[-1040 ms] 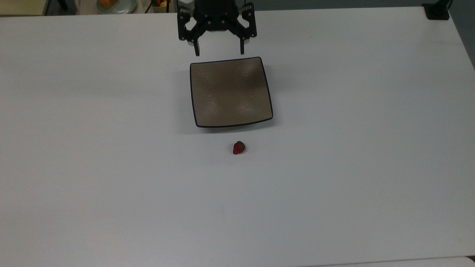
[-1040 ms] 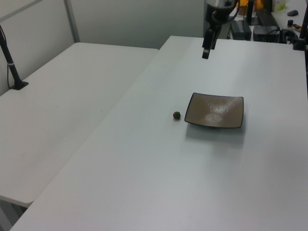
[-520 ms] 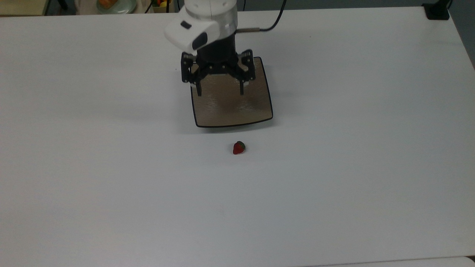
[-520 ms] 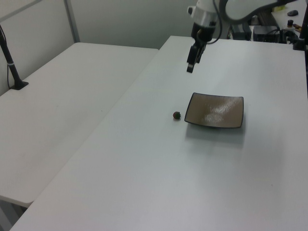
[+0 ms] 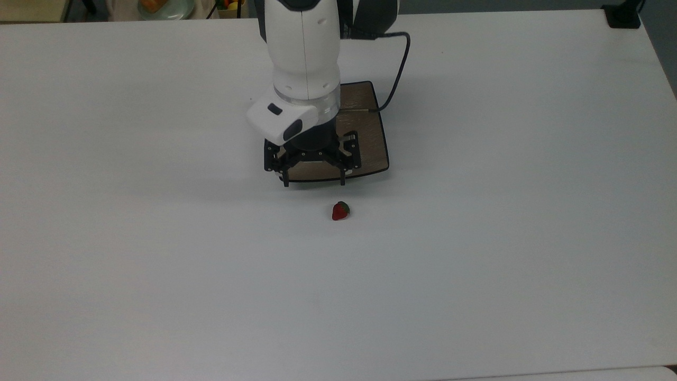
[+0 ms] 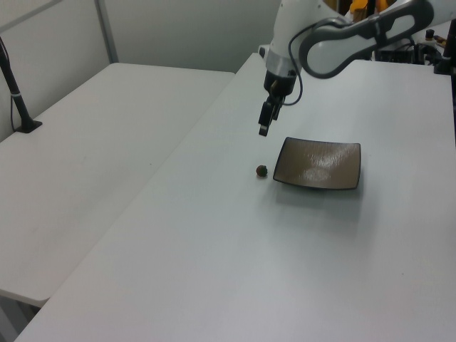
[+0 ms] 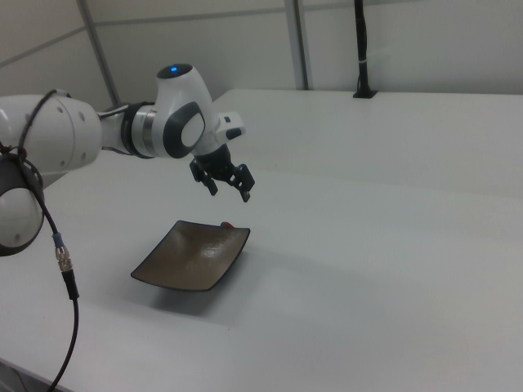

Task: Strawberries on a ceramic plate
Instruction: 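Move the open gripper over the plate toward the red strawberry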

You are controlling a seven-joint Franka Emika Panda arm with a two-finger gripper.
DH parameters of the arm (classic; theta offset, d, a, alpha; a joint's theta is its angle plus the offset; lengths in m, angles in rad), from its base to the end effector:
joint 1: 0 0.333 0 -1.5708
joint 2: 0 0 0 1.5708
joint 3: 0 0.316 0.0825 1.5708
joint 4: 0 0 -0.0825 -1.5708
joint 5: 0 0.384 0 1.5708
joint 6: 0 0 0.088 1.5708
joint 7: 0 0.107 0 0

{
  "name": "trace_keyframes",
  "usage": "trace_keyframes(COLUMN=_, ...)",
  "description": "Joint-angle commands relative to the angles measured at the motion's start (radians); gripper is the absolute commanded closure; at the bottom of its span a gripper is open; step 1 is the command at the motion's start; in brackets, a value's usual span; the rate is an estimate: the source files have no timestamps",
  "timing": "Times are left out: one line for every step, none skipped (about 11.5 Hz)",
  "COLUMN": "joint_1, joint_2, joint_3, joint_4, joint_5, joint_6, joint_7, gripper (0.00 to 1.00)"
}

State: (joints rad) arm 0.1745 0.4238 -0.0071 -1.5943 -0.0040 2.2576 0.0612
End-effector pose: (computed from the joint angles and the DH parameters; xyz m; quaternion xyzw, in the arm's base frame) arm 0.6881 0.1168 0.4123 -0.9913 -0.0543 -0.1190 0.0105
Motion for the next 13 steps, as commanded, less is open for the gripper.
trace_keyframes(joint_1=0.026, joint_2=0.064, joint_3=-0.002, joint_4=0.022, joint_5=-0.016, joint_6=0.03, joint_7=0.0, gripper=0.0)
trace_keyframes(joint_1=0.028, joint_2=0.081, joint_3=-0.002, joint_4=0.022, joint_5=-0.014, joint_6=0.06, joint_7=0.002, gripper=0.0)
trace_keyframes(joint_1=0.043, joint_2=0.099, joint_3=-0.001, joint_4=0.02, joint_5=-0.016, joint_6=0.083, joint_7=0.002, gripper=0.0)
trace_keyframes(joint_1=0.048, joint_2=0.116, joint_3=-0.001, joint_4=0.02, joint_5=-0.017, joint_6=0.091, joint_7=0.002, gripper=0.0)
trace_keyframes(joint_1=0.048, joint_2=0.124, joint_3=-0.001, joint_4=0.022, joint_5=-0.019, joint_6=0.108, joint_7=0.002, gripper=0.0)
trace_keyframes(joint_1=0.048, joint_2=0.136, joint_3=-0.001, joint_4=0.02, joint_5=-0.019, joint_6=0.117, joint_7=0.002, gripper=0.0)
trace_keyframes(joint_1=0.049, joint_2=0.139, joint_3=-0.001, joint_4=0.02, joint_5=-0.024, joint_6=0.119, joint_7=0.002, gripper=0.0)
trace_keyframes(joint_1=0.049, joint_2=0.142, joint_3=-0.001, joint_4=0.02, joint_5=-0.031, joint_6=0.119, joint_7=0.002, gripper=0.0)
trace_keyframes(joint_1=0.049, joint_2=0.142, joint_3=-0.001, joint_4=0.016, joint_5=-0.043, joint_6=0.12, joint_7=0.002, gripper=0.0)
trace_keyframes(joint_1=0.049, joint_2=0.142, joint_3=-0.001, joint_4=0.013, joint_5=-0.048, joint_6=0.119, joint_7=0.002, gripper=0.0)
trace_keyframes(joint_1=0.049, joint_2=0.144, joint_3=-0.001, joint_4=0.013, joint_5=-0.048, joint_6=0.119, joint_7=0.0, gripper=0.0)
trace_keyframes(joint_1=0.049, joint_2=0.145, joint_3=-0.001, joint_4=0.011, joint_5=-0.05, joint_6=0.119, joint_7=-0.001, gripper=0.0)
trace_keyframes(joint_1=0.049, joint_2=0.151, joint_3=-0.001, joint_4=0.011, joint_5=-0.05, joint_6=0.119, joint_7=-0.003, gripper=0.06)
